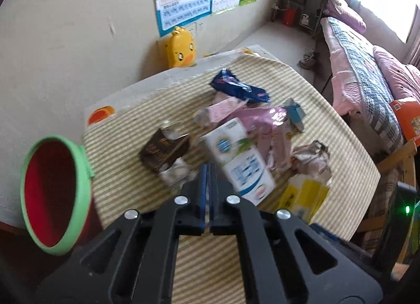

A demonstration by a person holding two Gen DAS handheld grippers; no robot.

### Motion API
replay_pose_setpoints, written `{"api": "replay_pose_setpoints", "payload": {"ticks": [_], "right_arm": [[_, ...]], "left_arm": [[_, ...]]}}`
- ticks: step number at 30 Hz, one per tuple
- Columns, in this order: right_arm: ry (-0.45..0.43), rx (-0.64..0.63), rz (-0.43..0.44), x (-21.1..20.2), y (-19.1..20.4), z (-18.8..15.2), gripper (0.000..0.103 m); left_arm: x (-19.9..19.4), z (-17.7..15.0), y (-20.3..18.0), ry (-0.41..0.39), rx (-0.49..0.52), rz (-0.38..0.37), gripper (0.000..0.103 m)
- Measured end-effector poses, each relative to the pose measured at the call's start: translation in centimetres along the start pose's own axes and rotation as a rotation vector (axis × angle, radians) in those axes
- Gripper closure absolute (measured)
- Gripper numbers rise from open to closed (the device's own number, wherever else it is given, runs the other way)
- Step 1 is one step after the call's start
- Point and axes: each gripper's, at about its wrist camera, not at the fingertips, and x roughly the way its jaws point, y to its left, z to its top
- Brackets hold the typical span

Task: Collect trash
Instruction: 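Grasp the white printed wrapper with the left gripper while the right grasps the yellow box, then lift the white wrapper and yellow box off the table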

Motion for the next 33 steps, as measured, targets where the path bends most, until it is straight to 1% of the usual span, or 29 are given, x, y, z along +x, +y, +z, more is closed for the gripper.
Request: {"api": "replay_pose_setpoints", "payload": {"ticks": [2,3,4,6,8,10,11,12,17,18,21,23,24,25,26,27,28,29,30,33], "right_arm": [[0.013,0.019,0.030,0.1,-0.4,-0.1,0.060],[0.012,0.023,0.030,-0.1,-0.4,-0.1,0.060],[0.010,0.017,0.027,-0.3,-0.3,-0.1,0.062],[-0.009,-0.011,0.003,-0.9,-0.1,-0.2,0.063],[-0.013,-0.009,-0.004,-1.1,0.0,-0.3,0.063],[-0.004,0.015,0.009,-0.9,-0.3,-0.4,0.062],[0.003,0.022,0.015,-0.9,-0.4,-0.4,0.062],[0.005,0.015,0.010,-0.9,-0.3,-0.5,0.062],[-0.010,-0.042,0.004,-1.2,1.1,-0.4,0.062],[-0.014,-0.053,0.010,-1.4,1.4,-0.4,0.061],[-0.016,-0.074,0.024,-1.5,2.2,-0.3,0.061],[-0.008,-0.080,0.024,-1.3,2.3,-0.4,0.061],[-0.004,-0.078,0.023,-1.2,2.3,-0.5,0.061],[-0.002,-0.071,0.022,-1.1,2.2,-0.4,0.061],[-0.002,-0.066,0.021,-1.1,2.2,-0.4,0.061],[-0.005,-0.060,0.018,-1.2,2.1,-0.3,0.061],[-0.007,-0.056,0.014,-1.2,2.0,-0.2,0.061],[-0.007,-0.053,0.012,-1.2,2.0,-0.2,0.060],[-0.006,-0.051,0.013,-1.3,1.9,-0.2,0.060],[-0.002,-0.060,0.020,-1.3,2.3,-0.2,0.060]], "left_arm": [[0.3,-0.6,0.7,0.009,-0.012,0.019,0.081],[0.7,-0.9,1.1,0.016,-0.028,0.026,0.064],[1.0,-1.1,1.5,0.021,-0.046,0.024,0.060],[2.4,-1.5,2.2,0.047,-0.092,0.006,0.059],[4.2,-1.8,2.3,0.082,-0.085,0.045,0.058],[5.8,-1.9,2.2,0.107,-0.061,0.086,0.058],[6.3,-2.0,2.1,0.114,-0.058,0.088,0.056],[6.3,-1.9,2.2,0.091,-0.064,0.075,0.050],[7.3,-1.3,0.8,0.101,-0.026,0.058,0.050],[7.5,-1.3,0.5,0.113,-0.024,0.053,0.049],[8.0,-1.9,-0.1,0.141,-0.028,0.047,0.043],[8.3,-2.5,-0.2,0.144,-0.031,0.030,0.043],[8.3,-2.7,-0.2,0.137,-0.029,0.029,0.045],[8.2,-2.9,-0.3,0.128,-0.024,0.013,0.055],[8.0,-2.9,-0.4,0.125,-0.022,0.001,0.060],[7.8,-2.9,-0.5,0.127,-0.015,0.012,0.062],[7.4,-2.9,-0.5,0.116,-0.012,0.020,0.067],[7.1,-2.8,-0.4,0.107,-0.015,0.020,0.067],[6.9,-2.7,-0.4,0.102,-0.019,0.020,0.071],[5.7,-2.8,0.4,0.080,-0.038,0.010,0.071]]}}
